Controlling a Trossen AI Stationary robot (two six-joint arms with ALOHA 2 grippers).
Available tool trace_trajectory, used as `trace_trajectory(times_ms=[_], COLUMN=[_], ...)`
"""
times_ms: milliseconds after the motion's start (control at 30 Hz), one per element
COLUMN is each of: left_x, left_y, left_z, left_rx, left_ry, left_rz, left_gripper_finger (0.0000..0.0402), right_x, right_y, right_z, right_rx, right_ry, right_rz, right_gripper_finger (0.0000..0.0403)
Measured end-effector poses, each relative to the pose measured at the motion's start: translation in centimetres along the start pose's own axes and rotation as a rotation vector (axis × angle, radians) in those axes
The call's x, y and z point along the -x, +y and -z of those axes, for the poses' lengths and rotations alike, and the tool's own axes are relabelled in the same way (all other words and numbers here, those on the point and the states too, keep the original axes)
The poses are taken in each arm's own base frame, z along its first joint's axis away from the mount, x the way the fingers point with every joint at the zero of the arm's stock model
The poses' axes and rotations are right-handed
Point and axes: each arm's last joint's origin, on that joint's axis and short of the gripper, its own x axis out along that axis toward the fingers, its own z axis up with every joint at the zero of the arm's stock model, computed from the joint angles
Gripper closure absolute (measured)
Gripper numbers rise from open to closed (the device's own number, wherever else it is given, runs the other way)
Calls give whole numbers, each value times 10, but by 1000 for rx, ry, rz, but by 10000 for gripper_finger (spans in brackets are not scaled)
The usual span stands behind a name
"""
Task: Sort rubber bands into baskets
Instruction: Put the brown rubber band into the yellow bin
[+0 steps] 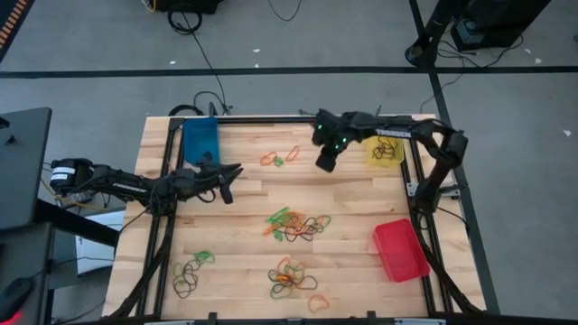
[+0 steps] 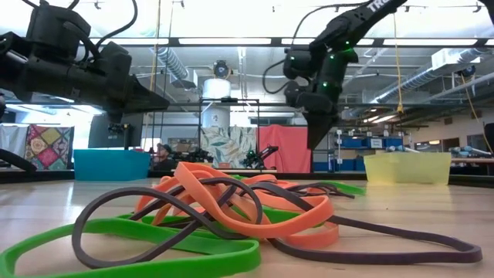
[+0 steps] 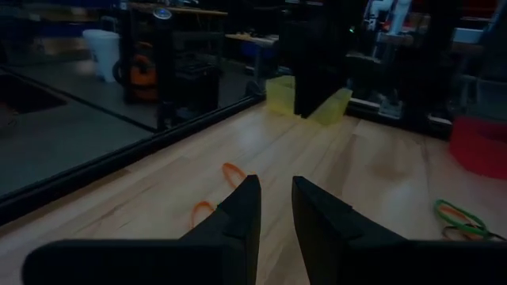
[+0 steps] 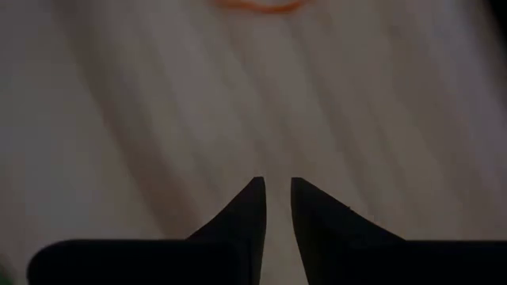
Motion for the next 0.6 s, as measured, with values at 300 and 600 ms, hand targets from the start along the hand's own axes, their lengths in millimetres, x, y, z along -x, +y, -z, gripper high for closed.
trace_trajectory(times_ms=[300, 600], left_x=[-15, -24], left_y=[-7, -20], left_z=[-11, -29], left_rx=[-67, 56], left_ry=[160, 392], left_rz=[113, 246], left_gripper_finger=[323, 323], right_x=[-4, -22], right_y=[59, 75], right_z=[-1, 5], right_rx=[146, 186], right_ry=[-67, -187], right_rz=[8, -38], right_gripper_finger=[328, 328])
